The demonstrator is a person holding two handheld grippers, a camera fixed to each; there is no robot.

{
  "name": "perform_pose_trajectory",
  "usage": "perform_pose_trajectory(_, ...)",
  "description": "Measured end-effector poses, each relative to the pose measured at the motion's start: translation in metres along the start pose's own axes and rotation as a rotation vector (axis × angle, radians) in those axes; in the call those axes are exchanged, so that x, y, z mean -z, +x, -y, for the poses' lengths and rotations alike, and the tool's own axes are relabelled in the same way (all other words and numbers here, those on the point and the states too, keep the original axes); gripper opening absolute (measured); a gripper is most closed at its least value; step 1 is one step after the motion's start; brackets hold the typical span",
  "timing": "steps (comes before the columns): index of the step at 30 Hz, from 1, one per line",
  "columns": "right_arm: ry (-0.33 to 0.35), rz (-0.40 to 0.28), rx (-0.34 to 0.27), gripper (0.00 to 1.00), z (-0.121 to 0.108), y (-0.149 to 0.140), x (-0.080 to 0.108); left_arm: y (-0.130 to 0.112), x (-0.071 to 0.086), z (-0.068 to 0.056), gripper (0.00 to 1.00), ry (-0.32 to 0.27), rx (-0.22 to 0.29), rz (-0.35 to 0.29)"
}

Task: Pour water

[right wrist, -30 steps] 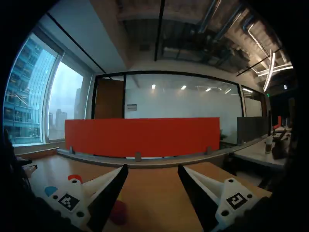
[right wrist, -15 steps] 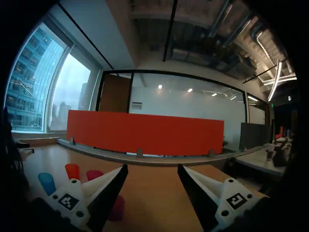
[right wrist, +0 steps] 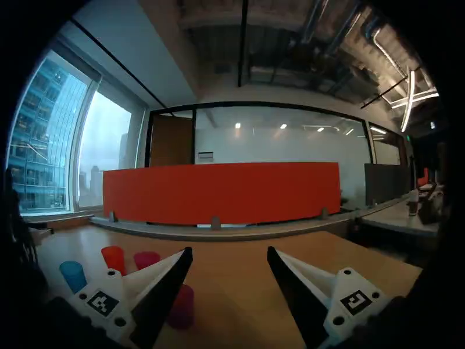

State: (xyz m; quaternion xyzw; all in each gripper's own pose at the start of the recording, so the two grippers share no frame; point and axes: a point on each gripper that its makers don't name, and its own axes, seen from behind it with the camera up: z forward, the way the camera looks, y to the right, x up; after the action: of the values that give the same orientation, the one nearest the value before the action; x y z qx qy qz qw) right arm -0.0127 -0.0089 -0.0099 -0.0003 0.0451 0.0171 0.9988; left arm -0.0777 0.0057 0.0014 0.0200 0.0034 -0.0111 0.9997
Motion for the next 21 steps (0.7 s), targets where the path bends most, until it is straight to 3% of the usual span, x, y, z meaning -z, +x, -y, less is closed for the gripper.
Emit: perform_pose_trajectory(21,-0.007,0.029,0.012,1.00,-0.008,-0.032,-0.007,0.001,0.000,0.000,0.97,0.000,0.000,0.000)
